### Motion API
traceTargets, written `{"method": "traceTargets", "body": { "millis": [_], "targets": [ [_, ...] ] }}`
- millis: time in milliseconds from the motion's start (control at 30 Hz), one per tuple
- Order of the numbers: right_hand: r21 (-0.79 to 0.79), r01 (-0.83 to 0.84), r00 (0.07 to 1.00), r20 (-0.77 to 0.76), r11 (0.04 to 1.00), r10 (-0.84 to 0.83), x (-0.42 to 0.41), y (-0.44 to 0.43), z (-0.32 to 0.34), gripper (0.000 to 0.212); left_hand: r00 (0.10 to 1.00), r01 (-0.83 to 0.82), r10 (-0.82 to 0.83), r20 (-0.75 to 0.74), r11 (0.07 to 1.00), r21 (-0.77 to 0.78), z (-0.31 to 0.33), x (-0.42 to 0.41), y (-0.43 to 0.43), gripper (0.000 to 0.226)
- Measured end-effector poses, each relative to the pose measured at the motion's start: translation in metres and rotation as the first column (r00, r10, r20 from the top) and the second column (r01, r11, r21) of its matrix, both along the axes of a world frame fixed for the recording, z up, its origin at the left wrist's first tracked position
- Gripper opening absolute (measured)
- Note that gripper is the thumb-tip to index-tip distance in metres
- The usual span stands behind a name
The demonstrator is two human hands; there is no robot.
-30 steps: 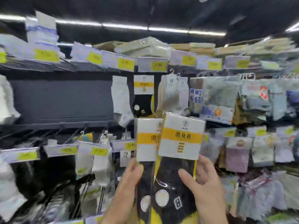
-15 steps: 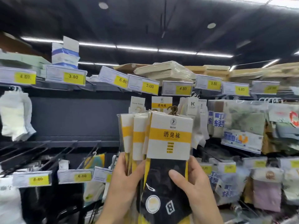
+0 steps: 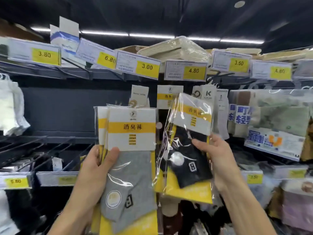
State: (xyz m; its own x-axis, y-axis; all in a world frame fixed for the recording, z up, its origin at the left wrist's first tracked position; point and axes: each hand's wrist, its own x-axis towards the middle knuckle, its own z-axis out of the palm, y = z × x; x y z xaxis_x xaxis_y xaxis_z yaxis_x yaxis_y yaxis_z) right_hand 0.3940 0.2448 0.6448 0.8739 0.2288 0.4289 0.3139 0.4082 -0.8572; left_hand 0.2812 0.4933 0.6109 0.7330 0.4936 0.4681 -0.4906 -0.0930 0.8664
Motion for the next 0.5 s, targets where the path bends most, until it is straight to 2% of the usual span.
{"method": "traceTargets", "body": {
  "millis": [100,233,300,500],
  "targets": [
    [-0.056,0.074,0.997,-0.008,0.996,-0.074,0.025,0.0,0.019,0.028,1.0,-0.009,0.009,-0.016,1.0,-0.005,-0.008,-0.006,0.019,0.029],
    [-0.136,0.147,0.989,0.049,0.98,-0.141,0.05,0.021,0.039,0.025,0.996,0.069,-0.072,-0.057,0.997,-0.043,-0.015,-0.006,0.03,0.046],
    [-0.13,0.185,0.982,0.073,0.974,-0.176,0.066,0.035,0.047,0.024,0.994,0.093,-0.096,-0.059,0.994,-0.053,-0.015,-0.005,0.029,0.043],
    [-0.155,0.191,0.981,0.054,0.969,-0.185,0.113,0.068,0.047,0.045,0.985,0.169,-0.171,-0.037,0.983,-0.067,-0.016,-0.004,0.021,0.034]
  ]
}}
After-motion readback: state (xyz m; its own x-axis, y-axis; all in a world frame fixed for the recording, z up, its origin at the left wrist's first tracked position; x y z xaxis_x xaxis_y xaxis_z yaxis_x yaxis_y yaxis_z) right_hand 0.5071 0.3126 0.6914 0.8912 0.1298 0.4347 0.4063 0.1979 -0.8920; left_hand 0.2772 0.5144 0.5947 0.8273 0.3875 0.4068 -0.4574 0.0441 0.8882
